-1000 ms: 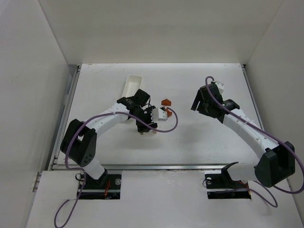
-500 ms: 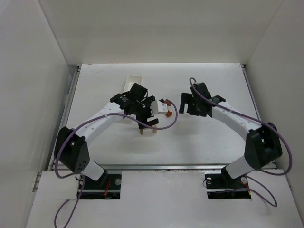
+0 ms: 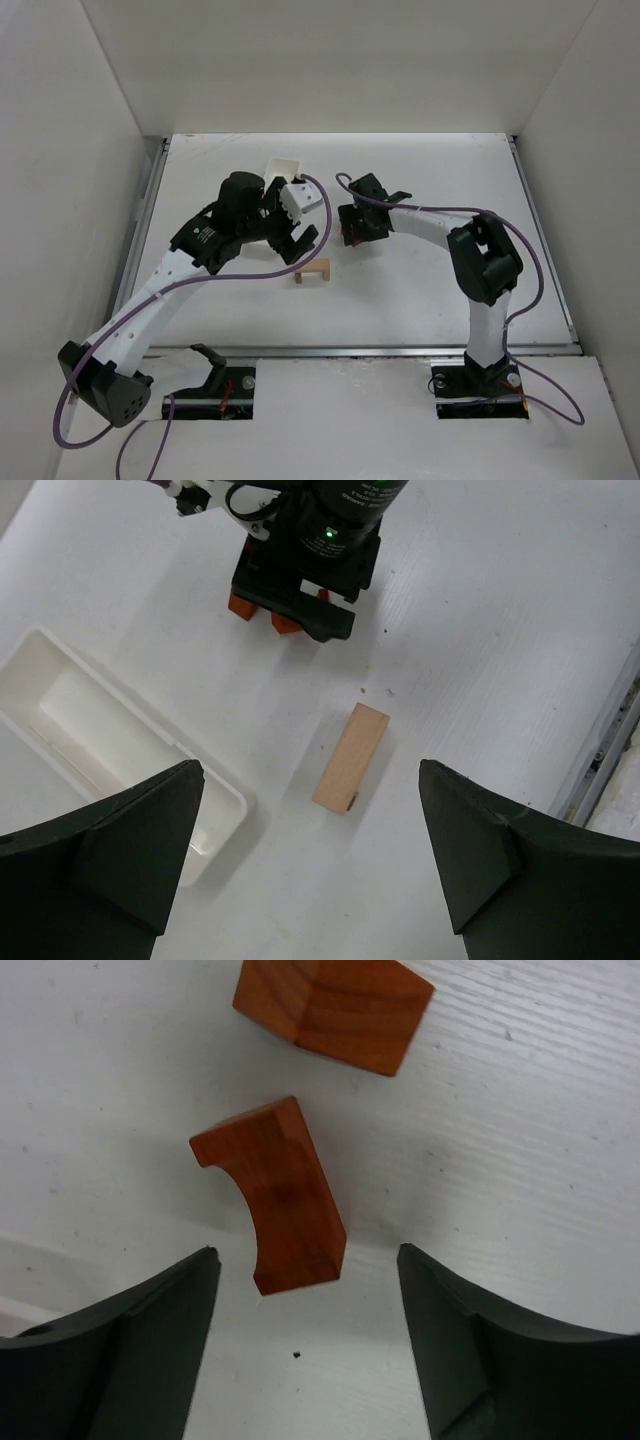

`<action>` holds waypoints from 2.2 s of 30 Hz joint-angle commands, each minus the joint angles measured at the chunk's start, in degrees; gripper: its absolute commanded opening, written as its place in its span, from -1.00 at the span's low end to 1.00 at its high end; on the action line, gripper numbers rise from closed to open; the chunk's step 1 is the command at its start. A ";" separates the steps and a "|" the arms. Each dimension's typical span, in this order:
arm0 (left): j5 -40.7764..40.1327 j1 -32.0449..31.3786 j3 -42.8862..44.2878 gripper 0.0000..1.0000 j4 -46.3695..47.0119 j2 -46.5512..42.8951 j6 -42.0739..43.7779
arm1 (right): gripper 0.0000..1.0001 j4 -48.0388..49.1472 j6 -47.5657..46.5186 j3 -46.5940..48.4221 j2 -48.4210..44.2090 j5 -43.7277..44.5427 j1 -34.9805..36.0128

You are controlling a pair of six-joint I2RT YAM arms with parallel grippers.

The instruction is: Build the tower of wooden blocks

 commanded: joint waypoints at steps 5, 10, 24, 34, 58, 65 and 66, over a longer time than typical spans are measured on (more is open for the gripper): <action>-2.20 0.49 -5.36 0.83 4.54 -3.82 -11.14 | 0.01 1.89 -2.11 4.41 3.92 1.25 1.42; -3.52 1.02 -5.88 0.81 5.59 -3.82 -12.90 | -0.91 0.75 -2.11 4.15 2.54 2.84 2.47; 8.77 1.55 -4.66 0.78 14.10 -1.01 -9.22 | -1.00 41.15 0.60 -26.69 -36.48 -22.92 -2.36; 25.56 1.55 -1.40 0.75 23.60 5.06 -9.99 | -1.00 70.06 10.70 -40.76 -43.27 -30.91 -3.51; 37.35 5.59 -2.46 0.32 42.07 10.16 -22.48 | -1.00 87.76 17.58 -47.27 -43.89 -36.54 -3.51; 38.85 5.59 -2.98 0.26 42.07 12.00 -22.48 | -1.00 87.76 17.05 -45.35 -42.23 -38.38 -2.98; 38.85 5.59 -2.98 0.26 42.07 12.00 -22.48 | -1.00 87.24 17.05 -44.56 -41.44 -38.38 -2.98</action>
